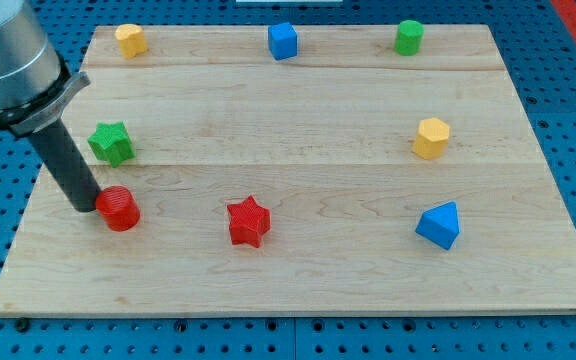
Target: Move the red circle to the bottom left
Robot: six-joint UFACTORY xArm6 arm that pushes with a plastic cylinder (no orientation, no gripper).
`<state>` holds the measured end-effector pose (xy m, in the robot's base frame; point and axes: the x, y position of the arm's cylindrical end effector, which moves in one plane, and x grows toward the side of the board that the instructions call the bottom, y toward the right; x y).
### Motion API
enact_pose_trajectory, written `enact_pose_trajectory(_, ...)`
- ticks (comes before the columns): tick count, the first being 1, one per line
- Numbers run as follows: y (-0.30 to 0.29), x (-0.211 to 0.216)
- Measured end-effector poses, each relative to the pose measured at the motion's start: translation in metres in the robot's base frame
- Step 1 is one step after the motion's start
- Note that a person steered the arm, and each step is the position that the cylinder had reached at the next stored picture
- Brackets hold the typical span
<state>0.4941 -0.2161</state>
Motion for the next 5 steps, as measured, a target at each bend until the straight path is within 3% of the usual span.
enact_pose_trajectory(2, -0.002, -0.057)
enact_pose_trajectory(3, 0.058, -0.038)
enact_pose_trajectory(4, 0.061, -0.007)
enact_pose_trajectory(5, 0.002, 0.016)
